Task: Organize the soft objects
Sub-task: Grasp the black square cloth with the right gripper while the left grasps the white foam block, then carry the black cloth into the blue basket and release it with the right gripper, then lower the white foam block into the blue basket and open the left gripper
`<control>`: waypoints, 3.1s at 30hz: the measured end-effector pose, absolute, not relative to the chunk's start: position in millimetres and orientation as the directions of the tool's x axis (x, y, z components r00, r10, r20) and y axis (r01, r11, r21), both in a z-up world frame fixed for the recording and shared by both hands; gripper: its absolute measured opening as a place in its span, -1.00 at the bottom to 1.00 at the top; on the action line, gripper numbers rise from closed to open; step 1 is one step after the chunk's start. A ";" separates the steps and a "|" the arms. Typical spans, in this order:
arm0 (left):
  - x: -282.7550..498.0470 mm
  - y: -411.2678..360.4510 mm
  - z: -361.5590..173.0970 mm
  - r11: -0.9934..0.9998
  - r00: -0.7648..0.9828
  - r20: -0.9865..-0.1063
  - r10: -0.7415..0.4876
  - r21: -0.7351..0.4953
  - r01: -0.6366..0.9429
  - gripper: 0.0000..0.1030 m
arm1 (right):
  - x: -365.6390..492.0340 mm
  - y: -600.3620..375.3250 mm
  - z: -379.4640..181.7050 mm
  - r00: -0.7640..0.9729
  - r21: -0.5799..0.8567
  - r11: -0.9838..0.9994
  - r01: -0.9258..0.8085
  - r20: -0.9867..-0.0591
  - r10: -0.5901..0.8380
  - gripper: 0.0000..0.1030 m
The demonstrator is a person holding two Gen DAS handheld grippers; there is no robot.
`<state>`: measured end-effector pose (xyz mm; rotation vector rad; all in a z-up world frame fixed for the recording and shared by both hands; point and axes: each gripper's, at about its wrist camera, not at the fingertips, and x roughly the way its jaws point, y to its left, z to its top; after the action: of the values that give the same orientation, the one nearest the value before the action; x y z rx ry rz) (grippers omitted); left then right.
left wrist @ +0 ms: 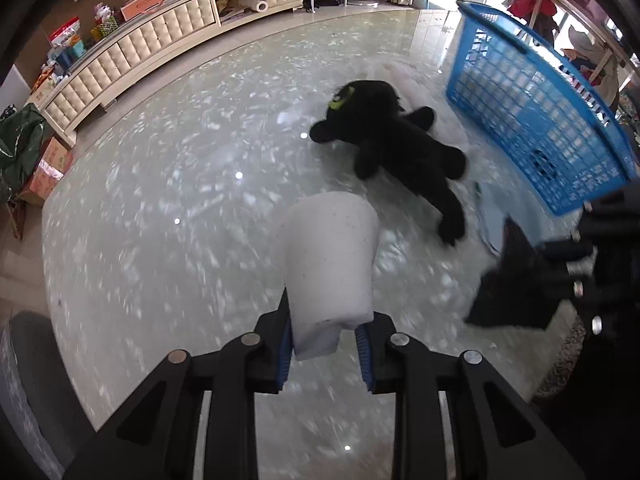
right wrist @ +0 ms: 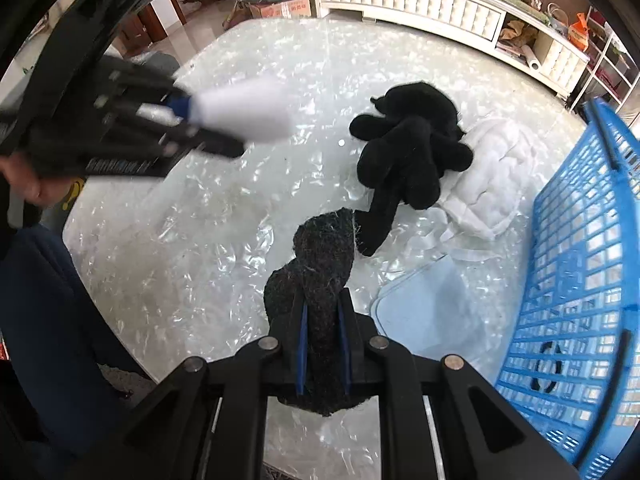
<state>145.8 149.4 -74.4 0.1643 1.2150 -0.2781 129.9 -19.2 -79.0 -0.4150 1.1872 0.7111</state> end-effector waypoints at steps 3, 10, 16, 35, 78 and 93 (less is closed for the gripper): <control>126.0 139.3 -61.5 0.951 0.331 -0.932 -0.146 -0.040 0.306 -0.52 | 125.1 -24.6 -66.4 0.216 0.062 0.717 -0.694 -0.932 0.290 -0.77; 93.2 106.6 -33.2 0.937 0.355 -0.912 -0.205 -0.077 0.342 -0.51 | 115.8 -44.0 -36.6 0.264 0.041 0.725 -0.688 -0.916 0.302 -0.77; 82.3 85.0 -11.2 0.928 0.377 -0.893 -0.243 -0.102 0.358 -0.51 | 116.2 -57.7 -12.2 0.303 0.029 0.735 -0.678 -0.900 0.315 -0.77; 96.5 5.7 43.8 0.872 0.442 -0.832 -0.335 -0.096 0.481 -0.49 | 122.3 -134.8 49.7 0.445 -0.011 0.799 -0.601 -0.835 0.323 -0.77; 166.0 -71.4 22.1 0.844 0.345 -0.862 -0.371 -0.158 0.513 -0.48 | 173.0 -203.6 -23.4 0.327 0.049 0.892 -0.450 -0.920 0.216 0.51; 163.1 -95.6 29.5 0.824 0.361 -0.850 -0.383 -0.138 0.550 -0.45 | 151.8 -218.2 6.2 0.457 -0.003 0.912 -0.410 -0.866 0.203 0.97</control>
<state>163.1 -95.6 29.5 0.1815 1.0399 -0.6051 151.8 -218.2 6.2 -0.2239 1.0300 0.3817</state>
